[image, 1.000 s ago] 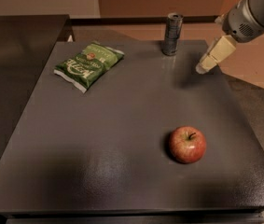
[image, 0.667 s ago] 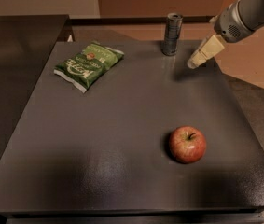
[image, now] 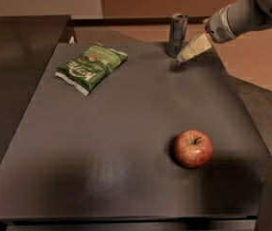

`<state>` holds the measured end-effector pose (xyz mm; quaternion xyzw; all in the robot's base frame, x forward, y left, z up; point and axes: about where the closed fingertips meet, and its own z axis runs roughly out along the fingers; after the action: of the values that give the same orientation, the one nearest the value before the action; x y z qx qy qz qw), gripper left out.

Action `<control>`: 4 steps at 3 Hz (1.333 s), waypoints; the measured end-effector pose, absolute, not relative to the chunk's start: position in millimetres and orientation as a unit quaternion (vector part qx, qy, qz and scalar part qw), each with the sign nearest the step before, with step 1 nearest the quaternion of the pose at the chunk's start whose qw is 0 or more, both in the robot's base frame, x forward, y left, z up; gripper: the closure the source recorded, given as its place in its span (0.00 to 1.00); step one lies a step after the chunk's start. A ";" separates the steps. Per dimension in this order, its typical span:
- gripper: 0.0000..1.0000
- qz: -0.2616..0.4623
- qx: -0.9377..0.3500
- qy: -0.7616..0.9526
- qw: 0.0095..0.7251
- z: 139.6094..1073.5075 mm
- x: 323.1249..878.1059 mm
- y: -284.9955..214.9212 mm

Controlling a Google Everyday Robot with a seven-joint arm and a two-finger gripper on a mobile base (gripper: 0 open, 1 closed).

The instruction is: Move redbull can near apple

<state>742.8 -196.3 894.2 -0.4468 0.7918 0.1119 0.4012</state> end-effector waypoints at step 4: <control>0.18 0.163 -0.397 0.776 0.463 911.5 814.5 -166.3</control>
Offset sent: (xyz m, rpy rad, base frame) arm 0.0855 0.0095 0.0146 0.1799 -0.0654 -0.0817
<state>814.5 -166.3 911.5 -0.3968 0.7758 0.1629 0.4628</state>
